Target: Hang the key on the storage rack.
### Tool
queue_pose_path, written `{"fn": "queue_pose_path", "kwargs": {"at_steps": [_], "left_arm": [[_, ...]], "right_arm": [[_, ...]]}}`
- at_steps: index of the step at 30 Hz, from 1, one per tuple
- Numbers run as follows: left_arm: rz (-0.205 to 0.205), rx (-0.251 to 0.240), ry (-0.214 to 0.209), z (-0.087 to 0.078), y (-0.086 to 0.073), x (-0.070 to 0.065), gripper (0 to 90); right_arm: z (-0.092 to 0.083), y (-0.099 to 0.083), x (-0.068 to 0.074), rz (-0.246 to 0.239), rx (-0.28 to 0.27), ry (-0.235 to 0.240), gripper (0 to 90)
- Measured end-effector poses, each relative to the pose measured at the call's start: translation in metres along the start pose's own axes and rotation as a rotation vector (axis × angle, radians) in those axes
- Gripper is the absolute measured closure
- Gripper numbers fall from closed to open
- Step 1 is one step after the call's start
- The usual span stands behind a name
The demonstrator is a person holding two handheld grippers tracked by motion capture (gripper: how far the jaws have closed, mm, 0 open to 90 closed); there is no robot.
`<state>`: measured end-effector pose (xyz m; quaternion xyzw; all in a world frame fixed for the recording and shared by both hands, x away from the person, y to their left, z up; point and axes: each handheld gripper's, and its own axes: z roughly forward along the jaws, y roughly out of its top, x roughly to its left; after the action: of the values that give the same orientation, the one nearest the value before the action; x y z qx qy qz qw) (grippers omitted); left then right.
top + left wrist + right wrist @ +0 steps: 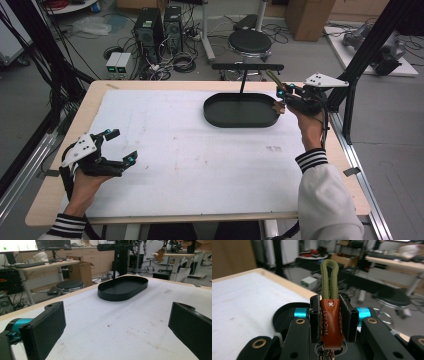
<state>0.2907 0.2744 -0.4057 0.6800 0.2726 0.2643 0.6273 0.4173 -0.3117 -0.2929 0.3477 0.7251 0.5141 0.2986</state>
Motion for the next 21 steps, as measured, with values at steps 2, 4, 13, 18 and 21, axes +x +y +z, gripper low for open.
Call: {"fn": "queue_pose_path", "kwargs": {"at_steps": [2, 4, 13, 18, 21], "left_arm": [[-0.007, -0.012, 0.017, -0.004, -0.005, -0.001, 1.7], [-0.004, -0.023, 0.03, -0.007, -0.01, -0.001, 1.7], [-0.024, -0.03, 0.049, -0.01, -0.029, -0.004, 1.7], [-0.027, -0.036, 0.047, -0.01, -0.034, -0.005, 1.7], [-0.014, -0.05, 0.051, -0.012, -0.037, -0.006, 1.7]], "right_arm": [[0.002, -0.001, -0.003, 0.005, 0.01, -0.031, 72.7], [0.005, -0.003, -0.007, 0.015, 0.018, -0.057, 72.7], [0.012, -0.006, -0.019, 0.051, 0.025, -0.161, 72.7], [0.014, 0.001, -0.023, 0.045, 0.012, -0.193, 72.7], [0.018, 0.003, -0.024, 0.041, 0.011, -0.21, 72.7]]}}
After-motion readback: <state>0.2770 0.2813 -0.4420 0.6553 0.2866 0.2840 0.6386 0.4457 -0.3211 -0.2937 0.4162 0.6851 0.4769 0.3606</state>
